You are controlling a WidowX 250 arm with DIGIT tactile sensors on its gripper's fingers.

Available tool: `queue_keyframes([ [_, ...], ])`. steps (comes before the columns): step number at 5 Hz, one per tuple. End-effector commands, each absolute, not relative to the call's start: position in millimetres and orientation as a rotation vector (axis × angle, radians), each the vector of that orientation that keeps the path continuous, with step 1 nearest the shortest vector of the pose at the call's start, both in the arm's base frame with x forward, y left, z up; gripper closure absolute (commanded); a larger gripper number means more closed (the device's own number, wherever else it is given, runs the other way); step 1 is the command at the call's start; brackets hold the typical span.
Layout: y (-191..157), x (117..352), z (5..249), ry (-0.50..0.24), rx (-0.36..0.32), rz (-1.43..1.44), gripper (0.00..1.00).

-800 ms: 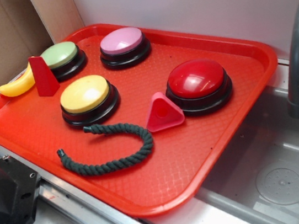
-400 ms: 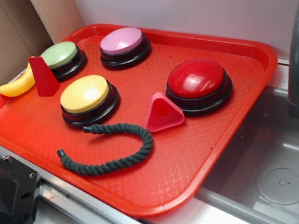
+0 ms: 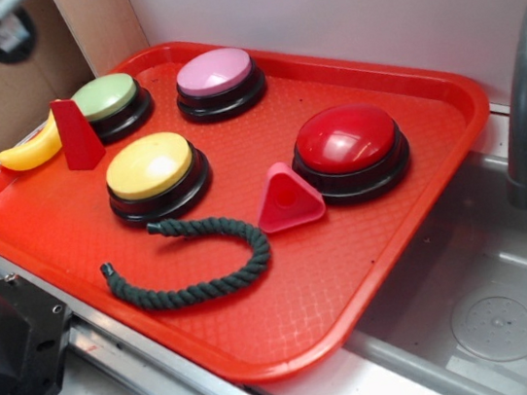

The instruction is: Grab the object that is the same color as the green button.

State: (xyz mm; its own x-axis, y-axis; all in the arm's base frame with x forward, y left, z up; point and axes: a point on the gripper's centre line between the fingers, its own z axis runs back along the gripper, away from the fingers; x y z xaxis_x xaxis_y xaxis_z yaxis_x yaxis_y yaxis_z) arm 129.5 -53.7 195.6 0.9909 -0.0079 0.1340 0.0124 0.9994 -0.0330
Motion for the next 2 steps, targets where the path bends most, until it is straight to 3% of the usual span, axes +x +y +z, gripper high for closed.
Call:
queue_keyframes([
  [1, -89.4, 155.6, 145.1, -0.115, -0.056, -0.039, 0.0],
  [2, -101.3, 158.9, 104.0, -0.105, -0.07, 0.014, 0.0],
])
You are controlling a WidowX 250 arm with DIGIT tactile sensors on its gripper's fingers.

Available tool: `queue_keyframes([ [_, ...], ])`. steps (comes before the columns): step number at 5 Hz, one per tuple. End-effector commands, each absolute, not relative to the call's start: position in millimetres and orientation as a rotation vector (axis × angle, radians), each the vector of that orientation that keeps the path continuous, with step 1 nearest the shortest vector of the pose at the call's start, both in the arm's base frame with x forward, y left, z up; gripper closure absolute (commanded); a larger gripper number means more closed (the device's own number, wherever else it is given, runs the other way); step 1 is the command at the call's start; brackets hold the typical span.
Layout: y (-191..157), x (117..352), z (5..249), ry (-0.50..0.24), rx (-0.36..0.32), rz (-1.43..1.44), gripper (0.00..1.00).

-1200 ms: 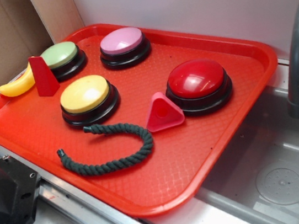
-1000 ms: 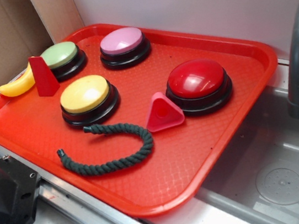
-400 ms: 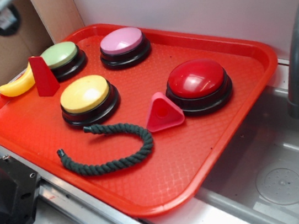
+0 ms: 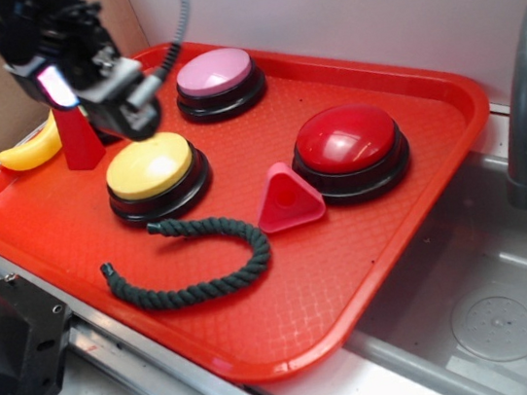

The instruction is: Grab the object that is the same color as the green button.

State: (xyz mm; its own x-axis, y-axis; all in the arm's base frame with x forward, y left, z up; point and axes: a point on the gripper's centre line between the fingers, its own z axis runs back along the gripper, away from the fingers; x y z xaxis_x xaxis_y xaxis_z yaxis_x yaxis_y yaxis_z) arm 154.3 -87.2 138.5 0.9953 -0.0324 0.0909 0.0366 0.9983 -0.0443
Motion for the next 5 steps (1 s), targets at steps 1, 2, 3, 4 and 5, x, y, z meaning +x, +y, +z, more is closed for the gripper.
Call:
queue_keyframes([
  [1, -112.8, 160.3, 80.8, -0.082, -0.078, 0.022, 0.0],
  [2, -121.9, 158.7, 64.6, -0.052, -0.059, 0.011, 0.0],
  [3, -123.0, 159.6, 48.5, -0.062, -0.067, -0.016, 0.0],
  [4, -120.2, 162.9, 37.6, -0.037, -0.056, 0.007, 0.0],
  [5, -118.8, 165.8, 25.9, -0.038, -0.06, -0.017, 0.0],
])
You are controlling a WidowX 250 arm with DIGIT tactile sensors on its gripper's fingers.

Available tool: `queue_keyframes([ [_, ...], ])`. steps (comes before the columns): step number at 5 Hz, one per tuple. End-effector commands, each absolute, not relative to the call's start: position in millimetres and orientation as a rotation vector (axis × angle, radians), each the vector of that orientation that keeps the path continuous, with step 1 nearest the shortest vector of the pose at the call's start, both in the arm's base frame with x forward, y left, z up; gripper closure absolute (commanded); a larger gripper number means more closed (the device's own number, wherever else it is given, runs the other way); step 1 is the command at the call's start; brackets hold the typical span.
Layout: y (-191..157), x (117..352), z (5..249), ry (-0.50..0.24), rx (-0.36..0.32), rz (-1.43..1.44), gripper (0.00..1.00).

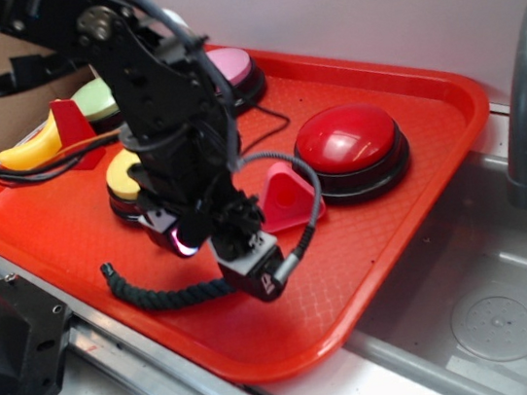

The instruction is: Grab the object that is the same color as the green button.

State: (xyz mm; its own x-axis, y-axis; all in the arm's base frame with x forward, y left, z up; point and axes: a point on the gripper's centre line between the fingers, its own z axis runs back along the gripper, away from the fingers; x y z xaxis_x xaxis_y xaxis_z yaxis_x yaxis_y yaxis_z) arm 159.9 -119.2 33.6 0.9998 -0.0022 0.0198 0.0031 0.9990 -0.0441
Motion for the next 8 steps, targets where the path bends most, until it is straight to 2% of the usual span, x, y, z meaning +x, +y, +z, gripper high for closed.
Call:
queue_keyframes([
  [1, -121.3, 168.8, 15.0, -0.018, -0.071, -0.049, 0.0],
  [2, -123.7, 168.9, 14.5, -0.034, -0.054, -0.045, 0.26],
  [3, -122.4, 168.5, 16.8, -0.047, -0.077, -0.031, 1.0],
  [6, -114.9, 171.0, 33.2, -0.062, -0.051, -0.012, 1.0],
  [7, -109.7, 180.6, 58.6, -0.067, -0.07, -0.02, 1.0],
  [8, -95.0, 187.8, 99.1, -0.017, 0.007, 0.014, 1.0],
])
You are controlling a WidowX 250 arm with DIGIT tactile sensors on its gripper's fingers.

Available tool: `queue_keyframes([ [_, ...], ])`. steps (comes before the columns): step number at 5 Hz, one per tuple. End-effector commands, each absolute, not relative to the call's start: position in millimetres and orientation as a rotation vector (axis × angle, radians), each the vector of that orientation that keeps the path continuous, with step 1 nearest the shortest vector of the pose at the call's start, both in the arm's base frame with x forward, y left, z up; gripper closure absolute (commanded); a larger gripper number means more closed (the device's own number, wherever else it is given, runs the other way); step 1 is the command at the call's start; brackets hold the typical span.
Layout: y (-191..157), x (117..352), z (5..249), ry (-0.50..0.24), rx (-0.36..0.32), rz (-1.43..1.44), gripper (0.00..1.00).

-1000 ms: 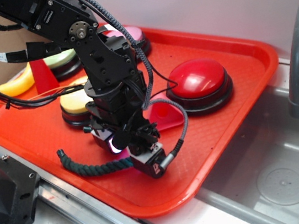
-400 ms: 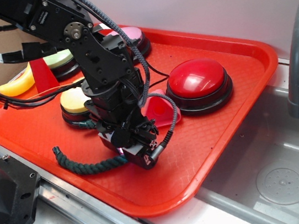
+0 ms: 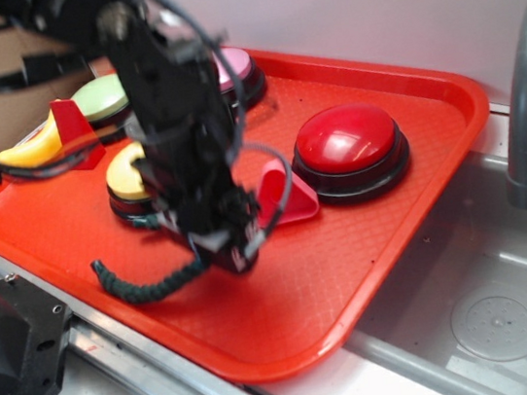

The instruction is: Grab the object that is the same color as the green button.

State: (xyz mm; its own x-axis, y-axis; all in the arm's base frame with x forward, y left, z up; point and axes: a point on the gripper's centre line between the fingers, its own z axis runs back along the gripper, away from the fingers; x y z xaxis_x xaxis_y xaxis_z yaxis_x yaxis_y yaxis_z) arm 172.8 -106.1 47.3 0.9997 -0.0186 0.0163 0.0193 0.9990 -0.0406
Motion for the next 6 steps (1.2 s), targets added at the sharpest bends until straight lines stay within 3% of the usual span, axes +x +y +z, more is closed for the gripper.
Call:
queue_keyframes([
  [1, -69.2, 187.7, 137.1, -0.058, 0.001, 0.024, 1.0],
  [2, -46.1, 180.0, 163.6, -0.042, 0.0, 0.037, 1.0],
  [3, -18.1, 159.7, 189.3, -0.08, 0.012, 0.093, 1.0],
  [6, 33.6, 123.2, 209.0, -0.107, 0.035, 0.198, 1.0],
])
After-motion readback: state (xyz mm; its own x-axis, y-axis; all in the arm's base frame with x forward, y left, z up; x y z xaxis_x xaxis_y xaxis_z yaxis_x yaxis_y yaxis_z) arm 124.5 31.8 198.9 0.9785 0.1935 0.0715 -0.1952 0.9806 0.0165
